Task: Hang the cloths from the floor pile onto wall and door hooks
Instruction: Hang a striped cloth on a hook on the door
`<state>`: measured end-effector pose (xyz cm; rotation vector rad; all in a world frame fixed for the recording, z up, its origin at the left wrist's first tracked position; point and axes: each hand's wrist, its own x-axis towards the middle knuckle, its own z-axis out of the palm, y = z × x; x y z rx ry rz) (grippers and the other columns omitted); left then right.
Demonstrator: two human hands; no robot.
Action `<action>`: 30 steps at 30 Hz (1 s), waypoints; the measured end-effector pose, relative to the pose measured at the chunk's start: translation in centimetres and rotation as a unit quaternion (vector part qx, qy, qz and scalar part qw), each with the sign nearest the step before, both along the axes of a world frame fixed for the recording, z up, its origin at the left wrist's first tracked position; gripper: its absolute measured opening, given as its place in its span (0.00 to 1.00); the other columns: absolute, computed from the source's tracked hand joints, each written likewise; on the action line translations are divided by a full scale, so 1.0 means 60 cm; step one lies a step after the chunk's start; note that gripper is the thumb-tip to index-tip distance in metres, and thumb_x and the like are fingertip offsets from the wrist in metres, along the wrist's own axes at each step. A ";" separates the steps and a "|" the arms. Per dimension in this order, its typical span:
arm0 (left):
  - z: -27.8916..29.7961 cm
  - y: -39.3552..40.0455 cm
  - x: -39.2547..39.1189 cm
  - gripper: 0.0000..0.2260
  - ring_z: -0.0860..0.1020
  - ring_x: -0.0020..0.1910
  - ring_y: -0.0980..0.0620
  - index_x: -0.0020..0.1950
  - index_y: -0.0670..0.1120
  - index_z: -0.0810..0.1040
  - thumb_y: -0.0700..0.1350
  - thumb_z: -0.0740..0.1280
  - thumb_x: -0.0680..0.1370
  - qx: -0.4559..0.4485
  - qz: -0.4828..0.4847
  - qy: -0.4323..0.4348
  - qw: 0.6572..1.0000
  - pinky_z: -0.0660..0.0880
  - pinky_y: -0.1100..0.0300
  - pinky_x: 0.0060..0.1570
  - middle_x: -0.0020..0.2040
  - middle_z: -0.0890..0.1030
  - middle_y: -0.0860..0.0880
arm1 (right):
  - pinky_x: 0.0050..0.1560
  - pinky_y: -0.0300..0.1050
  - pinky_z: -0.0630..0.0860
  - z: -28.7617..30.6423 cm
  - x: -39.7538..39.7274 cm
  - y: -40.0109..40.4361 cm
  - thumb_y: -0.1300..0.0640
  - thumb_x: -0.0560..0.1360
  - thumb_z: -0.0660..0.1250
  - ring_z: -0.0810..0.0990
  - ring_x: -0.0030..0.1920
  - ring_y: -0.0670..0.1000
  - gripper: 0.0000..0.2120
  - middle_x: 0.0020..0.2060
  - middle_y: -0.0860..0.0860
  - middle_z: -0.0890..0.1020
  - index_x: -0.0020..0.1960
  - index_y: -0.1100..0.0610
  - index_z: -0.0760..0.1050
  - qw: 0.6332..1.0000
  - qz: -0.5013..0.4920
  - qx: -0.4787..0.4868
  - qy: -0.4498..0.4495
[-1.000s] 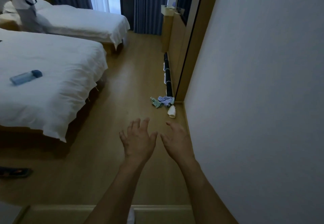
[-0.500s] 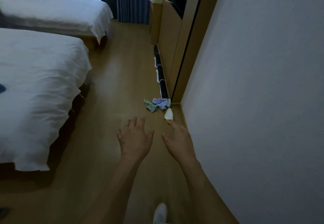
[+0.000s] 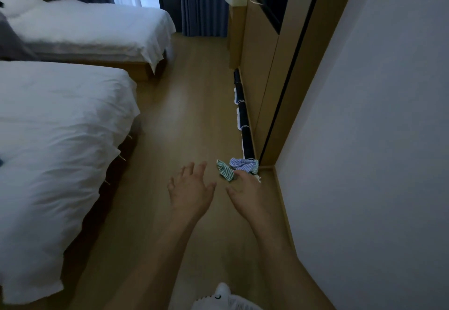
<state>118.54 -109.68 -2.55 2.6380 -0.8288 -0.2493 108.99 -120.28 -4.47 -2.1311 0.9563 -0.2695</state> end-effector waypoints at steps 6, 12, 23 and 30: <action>-0.028 -0.144 0.122 0.27 0.57 0.76 0.47 0.77 0.56 0.59 0.57 0.61 0.79 0.023 -0.019 0.007 1.000 0.53 0.44 0.74 0.77 0.61 0.48 | 0.55 0.41 0.71 -0.014 0.102 -0.157 0.58 0.76 0.65 0.77 0.59 0.53 0.17 0.58 0.53 0.79 0.65 0.56 0.75 0.999 -0.012 0.044 0.018; -0.096 -0.277 0.235 0.28 0.62 0.74 0.44 0.77 0.53 0.61 0.57 0.63 0.78 0.058 -0.076 0.026 0.995 0.57 0.45 0.72 0.76 0.64 0.45 | 0.59 0.49 0.73 -0.074 0.170 -0.283 0.51 0.76 0.64 0.77 0.57 0.57 0.13 0.55 0.55 0.81 0.57 0.53 0.78 0.993 -0.049 0.061 0.092; -0.249 -0.511 0.466 0.27 0.69 0.68 0.42 0.75 0.51 0.64 0.54 0.65 0.78 0.097 -0.196 0.061 0.974 0.64 0.50 0.65 0.72 0.69 0.44 | 0.43 0.34 0.61 -0.212 0.328 -0.486 0.51 0.75 0.67 0.78 0.55 0.56 0.15 0.56 0.56 0.81 0.59 0.55 0.77 0.977 -0.130 0.087 0.146; -0.369 -0.626 0.584 0.26 0.72 0.65 0.39 0.74 0.50 0.65 0.53 0.65 0.77 0.147 -0.239 0.068 0.957 0.65 0.48 0.64 0.69 0.71 0.43 | 0.46 0.40 0.69 -0.291 0.438 -0.589 0.49 0.72 0.67 0.79 0.51 0.55 0.15 0.53 0.53 0.81 0.58 0.50 0.77 0.963 -0.149 0.095 0.205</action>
